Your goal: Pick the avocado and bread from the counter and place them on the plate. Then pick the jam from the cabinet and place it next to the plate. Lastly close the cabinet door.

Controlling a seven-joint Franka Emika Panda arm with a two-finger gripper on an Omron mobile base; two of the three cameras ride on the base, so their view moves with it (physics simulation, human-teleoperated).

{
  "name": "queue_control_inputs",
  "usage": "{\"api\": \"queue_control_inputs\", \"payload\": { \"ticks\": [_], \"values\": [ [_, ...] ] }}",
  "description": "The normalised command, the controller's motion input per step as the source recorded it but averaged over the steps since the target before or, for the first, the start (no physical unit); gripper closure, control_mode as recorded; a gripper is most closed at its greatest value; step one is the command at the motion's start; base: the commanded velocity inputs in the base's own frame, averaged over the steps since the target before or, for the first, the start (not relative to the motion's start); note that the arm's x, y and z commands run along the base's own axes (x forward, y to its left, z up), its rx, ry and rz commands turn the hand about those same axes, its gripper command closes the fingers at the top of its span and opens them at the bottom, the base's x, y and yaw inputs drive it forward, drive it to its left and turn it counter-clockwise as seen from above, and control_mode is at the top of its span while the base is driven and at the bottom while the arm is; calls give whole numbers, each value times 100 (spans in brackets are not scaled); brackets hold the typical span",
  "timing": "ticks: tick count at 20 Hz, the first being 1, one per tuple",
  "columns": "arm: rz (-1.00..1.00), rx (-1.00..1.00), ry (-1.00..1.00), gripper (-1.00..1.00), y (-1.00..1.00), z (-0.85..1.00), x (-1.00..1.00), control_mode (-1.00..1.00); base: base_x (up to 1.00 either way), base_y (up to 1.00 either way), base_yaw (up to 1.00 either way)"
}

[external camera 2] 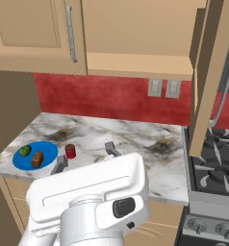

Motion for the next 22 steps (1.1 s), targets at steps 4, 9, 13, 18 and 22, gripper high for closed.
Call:
{"api": "queue_control_inputs", "payload": {
  "ticks": [4, 9, 13, 18, 22],
  "values": [
    [0, 0, -9, -100, -24, 0, 0, -100, 0, 0, 0],
    [0, 0, -8, -100, -22, 0, 0, -100, 0, 0, 0],
    [0, 0, -5, -100, -29, 0, 0, -100, 0, 0, 0],
    [0, 0, -1, -100, -33, 0, 6, -100, 0, 0, 0],
    [0, 0, 0, -100, -36, 0, 19, -100, 0, 0, 0]
  ]
}}
